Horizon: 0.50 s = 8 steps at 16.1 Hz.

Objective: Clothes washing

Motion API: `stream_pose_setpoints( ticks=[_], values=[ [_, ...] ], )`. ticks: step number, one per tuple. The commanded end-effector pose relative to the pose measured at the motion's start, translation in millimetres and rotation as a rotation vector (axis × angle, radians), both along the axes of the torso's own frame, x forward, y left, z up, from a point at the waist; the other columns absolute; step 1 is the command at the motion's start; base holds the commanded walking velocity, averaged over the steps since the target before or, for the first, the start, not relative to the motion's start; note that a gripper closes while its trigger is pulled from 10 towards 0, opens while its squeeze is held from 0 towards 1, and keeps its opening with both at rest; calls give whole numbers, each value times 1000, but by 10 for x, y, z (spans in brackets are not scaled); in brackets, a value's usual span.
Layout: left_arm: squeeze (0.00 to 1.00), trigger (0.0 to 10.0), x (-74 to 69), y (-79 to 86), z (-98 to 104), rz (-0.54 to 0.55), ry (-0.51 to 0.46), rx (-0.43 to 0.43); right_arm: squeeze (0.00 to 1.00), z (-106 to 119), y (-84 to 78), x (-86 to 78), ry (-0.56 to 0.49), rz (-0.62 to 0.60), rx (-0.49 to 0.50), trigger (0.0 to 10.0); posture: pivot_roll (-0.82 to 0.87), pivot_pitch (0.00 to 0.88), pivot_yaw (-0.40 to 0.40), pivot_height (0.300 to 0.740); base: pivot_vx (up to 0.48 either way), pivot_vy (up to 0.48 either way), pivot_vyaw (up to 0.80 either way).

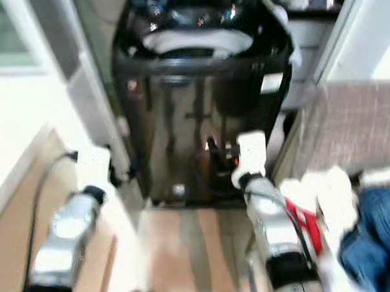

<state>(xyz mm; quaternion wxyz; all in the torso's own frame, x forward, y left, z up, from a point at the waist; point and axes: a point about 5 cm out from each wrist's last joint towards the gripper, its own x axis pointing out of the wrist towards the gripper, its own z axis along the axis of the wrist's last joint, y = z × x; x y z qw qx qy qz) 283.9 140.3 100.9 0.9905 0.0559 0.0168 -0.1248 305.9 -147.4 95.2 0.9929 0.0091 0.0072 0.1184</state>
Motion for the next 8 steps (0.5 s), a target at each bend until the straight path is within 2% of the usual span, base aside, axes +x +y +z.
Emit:
stream_pose_setpoints(
  ticks=[1, 4, 6, 8],
  values=[
    [0, 10000, 10, 10, 3, -2, -4, 16, 0, 12, 8, 11, -11, 2, -13, 10000, -129, 0, 10, 740, -255, 0, 0],
    [0, 10000, 7, 15, 9, 3, -8, 6, 16, -17, -4, 10, 6, -7, -27, 10000, -130, 0, 11, 740, 0, 0, 0],
    [0, 10000, 23, 89, -44, 37, 17, 2, 12, 57, -11, -2, -70, -8, -81, 10000, -133, 0, 16, 740, 0, 0, -578],
    [0, 10000, 29, 107, -50, 35, 15, 9, 4, 39, -19, 6, -54, -9, -76, 10000, -132, 0, 15, 740, 0, 0, -547]
  ],
)
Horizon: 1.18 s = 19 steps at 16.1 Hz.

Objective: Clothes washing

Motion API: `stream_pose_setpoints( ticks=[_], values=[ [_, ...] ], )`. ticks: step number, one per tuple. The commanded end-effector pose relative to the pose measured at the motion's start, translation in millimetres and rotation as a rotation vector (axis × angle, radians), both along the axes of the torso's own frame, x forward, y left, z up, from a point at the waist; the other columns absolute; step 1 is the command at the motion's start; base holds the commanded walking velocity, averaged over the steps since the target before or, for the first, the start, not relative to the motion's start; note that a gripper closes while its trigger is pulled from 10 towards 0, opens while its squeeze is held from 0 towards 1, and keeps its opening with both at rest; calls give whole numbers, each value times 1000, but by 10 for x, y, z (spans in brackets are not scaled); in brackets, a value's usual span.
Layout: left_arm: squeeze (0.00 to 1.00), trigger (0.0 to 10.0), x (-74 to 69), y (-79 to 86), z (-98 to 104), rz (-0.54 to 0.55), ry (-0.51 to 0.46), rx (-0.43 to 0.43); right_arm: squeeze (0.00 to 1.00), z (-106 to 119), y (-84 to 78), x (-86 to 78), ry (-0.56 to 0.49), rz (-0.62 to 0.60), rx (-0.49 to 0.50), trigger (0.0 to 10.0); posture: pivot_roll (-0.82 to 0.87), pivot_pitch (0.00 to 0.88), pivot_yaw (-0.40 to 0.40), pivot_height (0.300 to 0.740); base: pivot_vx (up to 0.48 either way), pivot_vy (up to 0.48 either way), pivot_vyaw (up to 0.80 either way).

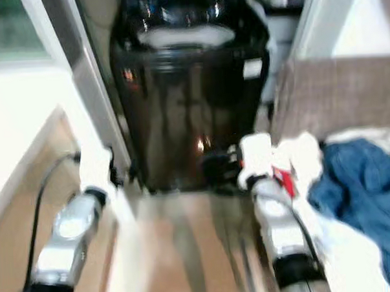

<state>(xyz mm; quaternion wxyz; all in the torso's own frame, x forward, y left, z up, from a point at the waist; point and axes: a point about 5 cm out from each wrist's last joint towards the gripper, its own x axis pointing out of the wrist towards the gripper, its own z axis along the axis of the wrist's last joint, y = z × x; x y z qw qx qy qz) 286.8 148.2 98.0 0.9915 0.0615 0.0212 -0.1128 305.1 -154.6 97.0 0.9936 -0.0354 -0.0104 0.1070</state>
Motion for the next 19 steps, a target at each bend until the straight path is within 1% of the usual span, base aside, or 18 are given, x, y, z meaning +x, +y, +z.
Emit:
stream_pose_setpoints(
  ticks=[1, 2, 3, 6, 8, 10, 11, 12, 14, 16, 18, 19],
  values=[
    [0, 10000, 2, 33, -28, 11, 9, 3, 4, -1, 47, 19, 5, 9, 18, 10000, -132, 0, 15, 740, 0, 0, -531],
    [0, 10000, -22, 63, -81, 19, 15, 33, 0, -62, 10, 12, 38, -5, 72, 10000, -126, 0, 8, 740, 0, 0, -550],
    [0, 10000, -33, 78, -99, 23, 19, 34, 4, -70, 6, 8, 41, -2, 77, 10000, -126, 0, 8, 740, 0, 0, -563],
    [0, 10000, -109, 175, -185, 49, 39, 40, 12, -122, 1, -15, 46, 15, 56, 10000, -103, 0, -5, 740, 0, 0, -592],
    [0, 10000, -83, 176, -155, 50, 17, 49, 12, -92, 29, 26, 20, 13, 43, 10000, -91, 0, -9, 740, 0, 0, -594],
    [0, 10000, -77, 170, -145, 48, 9, 51, 12, -54, -7, 51, -3, -24, 50, 10000, -90, 0, -11, 740, 0, 0, -594],
    [0, 10000, -79, 177, -154, 51, 7, 48, 12, -31, -78, 71, -18, -69, 38, 10000, -93, 0, -11, 740, 0, 0, -600],
    [0, 10000, -81, 175, -157, 50, 7, 48, 16, -27, -81, 73, -20, -67, 34, 10000, -93, 0, -11, 740, 0, 0, -587],
    [0, 10000, -59, 131, -152, 46, 1, 37, 12, -20, -32, 78, -28, -45, 31, 10000, -105, 0, -5, 740, 0, 0, -609],
    [0, 10000, -52, 97, -141, 29, -9, 40, 12, -40, -30, 72, -20, -45, 36, 10000, -106, 0, -5, 740, 0, 0, -606],
    [0, 10000, -33, 90, -135, 24, -11, 42, 16, -59, 22, 59, -17, -4, 14, 10000, -115, 0, 0, 740, 0, 0, -572],
    [0, 10000, -28, 81, -135, 22, -13, 42, 12, -65, 60, 49, -24, 19, -1, 10000, -115, 0, 0, 732, 0, 0, -450]
  ],
)
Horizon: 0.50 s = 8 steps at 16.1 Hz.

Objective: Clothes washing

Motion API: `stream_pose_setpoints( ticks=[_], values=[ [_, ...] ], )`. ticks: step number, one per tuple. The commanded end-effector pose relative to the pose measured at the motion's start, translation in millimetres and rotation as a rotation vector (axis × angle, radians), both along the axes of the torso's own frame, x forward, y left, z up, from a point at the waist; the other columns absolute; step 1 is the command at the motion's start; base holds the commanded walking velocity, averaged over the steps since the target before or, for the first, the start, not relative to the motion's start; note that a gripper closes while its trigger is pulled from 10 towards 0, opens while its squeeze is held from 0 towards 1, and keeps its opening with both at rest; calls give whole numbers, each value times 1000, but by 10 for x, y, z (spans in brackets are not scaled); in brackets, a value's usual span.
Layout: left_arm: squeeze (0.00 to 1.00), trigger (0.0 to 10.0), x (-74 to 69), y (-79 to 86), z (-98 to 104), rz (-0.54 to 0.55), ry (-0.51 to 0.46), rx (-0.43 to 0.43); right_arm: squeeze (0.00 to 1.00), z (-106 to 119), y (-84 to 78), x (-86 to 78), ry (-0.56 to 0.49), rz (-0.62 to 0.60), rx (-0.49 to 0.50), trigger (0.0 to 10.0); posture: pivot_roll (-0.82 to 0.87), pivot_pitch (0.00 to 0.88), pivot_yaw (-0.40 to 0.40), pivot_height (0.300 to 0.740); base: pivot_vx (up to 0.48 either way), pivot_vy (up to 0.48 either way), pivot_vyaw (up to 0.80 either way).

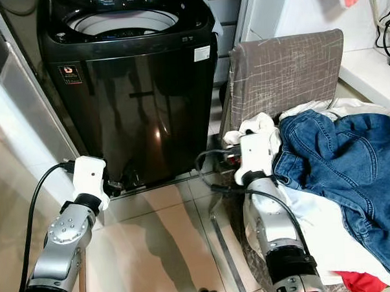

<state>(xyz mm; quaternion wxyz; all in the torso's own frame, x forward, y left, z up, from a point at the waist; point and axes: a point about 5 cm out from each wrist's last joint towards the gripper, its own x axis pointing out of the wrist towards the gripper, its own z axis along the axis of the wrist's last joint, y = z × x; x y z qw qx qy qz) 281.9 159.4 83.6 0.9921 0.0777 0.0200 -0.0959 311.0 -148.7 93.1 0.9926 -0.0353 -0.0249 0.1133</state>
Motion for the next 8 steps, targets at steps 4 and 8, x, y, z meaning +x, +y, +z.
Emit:
stream_pose_setpoints(
  ticks=[4, 8],
  values=[
    [0, 10000, 28, -9, -29, -13, 4, 13, 16, -23, -15, 1, 4, -8, -21, 10000, -119, 0, 4, 732, 0, 0, -494],
    [0, 10000, -94, 155, 117, -152, -119, 104, 24, -46, -297, -79, -29, -146, 37, 10000, -103, 0, -4, 732, 0, 0, -631]
  ],
)
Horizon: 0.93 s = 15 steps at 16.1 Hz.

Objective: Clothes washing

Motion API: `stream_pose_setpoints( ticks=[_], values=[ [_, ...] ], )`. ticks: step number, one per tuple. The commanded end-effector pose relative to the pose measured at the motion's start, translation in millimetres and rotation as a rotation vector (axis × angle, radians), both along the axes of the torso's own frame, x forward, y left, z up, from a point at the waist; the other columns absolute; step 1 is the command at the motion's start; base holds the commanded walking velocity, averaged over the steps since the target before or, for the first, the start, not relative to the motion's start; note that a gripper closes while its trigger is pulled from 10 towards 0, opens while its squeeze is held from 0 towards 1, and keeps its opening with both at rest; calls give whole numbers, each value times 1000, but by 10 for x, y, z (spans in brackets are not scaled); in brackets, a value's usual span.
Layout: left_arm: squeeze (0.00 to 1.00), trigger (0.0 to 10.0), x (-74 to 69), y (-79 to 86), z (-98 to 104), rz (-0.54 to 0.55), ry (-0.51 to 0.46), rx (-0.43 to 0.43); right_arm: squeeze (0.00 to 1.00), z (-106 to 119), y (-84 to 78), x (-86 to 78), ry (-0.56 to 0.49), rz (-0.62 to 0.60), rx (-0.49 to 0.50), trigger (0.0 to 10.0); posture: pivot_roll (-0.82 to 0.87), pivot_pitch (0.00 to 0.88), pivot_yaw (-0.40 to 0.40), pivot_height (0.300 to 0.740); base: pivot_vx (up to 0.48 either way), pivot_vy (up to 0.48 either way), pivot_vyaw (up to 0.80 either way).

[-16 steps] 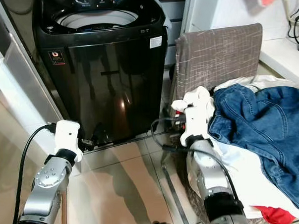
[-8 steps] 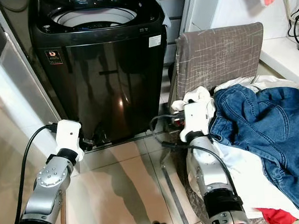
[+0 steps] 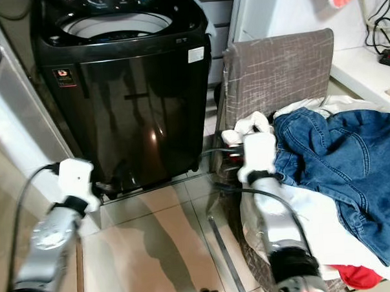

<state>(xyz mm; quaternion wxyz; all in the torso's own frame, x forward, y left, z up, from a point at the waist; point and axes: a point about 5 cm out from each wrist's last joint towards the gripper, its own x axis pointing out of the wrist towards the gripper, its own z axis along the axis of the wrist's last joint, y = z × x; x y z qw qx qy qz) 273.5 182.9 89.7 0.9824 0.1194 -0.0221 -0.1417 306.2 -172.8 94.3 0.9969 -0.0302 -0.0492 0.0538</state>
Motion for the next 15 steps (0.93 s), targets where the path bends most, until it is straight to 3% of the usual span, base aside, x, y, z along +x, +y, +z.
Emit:
stream_pose_setpoints(
  ticks=[1, 3, 6, 8, 10, 11, 12, 13, 15],
  values=[
    [0, 10000, 1, -135, 88, -98, -47, 84, 24, -116, -91, -62, 46, -36, 23, 10000, -99, 0, -4, 732, 0, 0, -631],
    [0, 10000, 152, -309, 170, -151, -59, 154, 35, -177, -1, -83, 69, 15, 10, 10000, -100, 0, -3, 732, 0, 0, -663],
    [0, 10000, 194, -312, 147, -118, -24, 12, 27, -81, 104, 3, 34, 39, 5, 10000, -116, 0, 2, 732, 0, 0, -687],
    [0, 10000, 216, -325, 143, -106, -23, 12, 27, 34, 100, 64, -5, 33, 5, 10000, -133, 0, 8, 732, 0, 0, -687],
    [0, 10000, 236, -351, 126, -137, -50, 128, 24, 29, 51, 77, 5, 12, 23, 10000, -150, 0, 11, 732, 0, 0, -691],
    [0, 10000, 211, -340, 46, -203, -80, 365, 24, -9, 20, 60, 24, 0, 38, 10000, -153, 0, 11, 732, 0, 0, -694],
    [0, 10000, 203, -331, 21, -218, -78, 397, 24, -38, 9, 48, 35, -5, 46, 10000, -153, 0, 11, 732, 0, 0, -694],
    [0, 10000, 227, -324, 55, -199, -43, 266, 24, -92, 11, 51, 56, -10, 50, 10000, -157, 0, 17, 732, 0, 0, -694],
    [0, 10000, 259, -314, 76, -167, -16, 165, 27, -76, 37, 80, 52, -8, 52, 10000, -159, 0, 21, 732, 0, 0, -700]
  ],
)
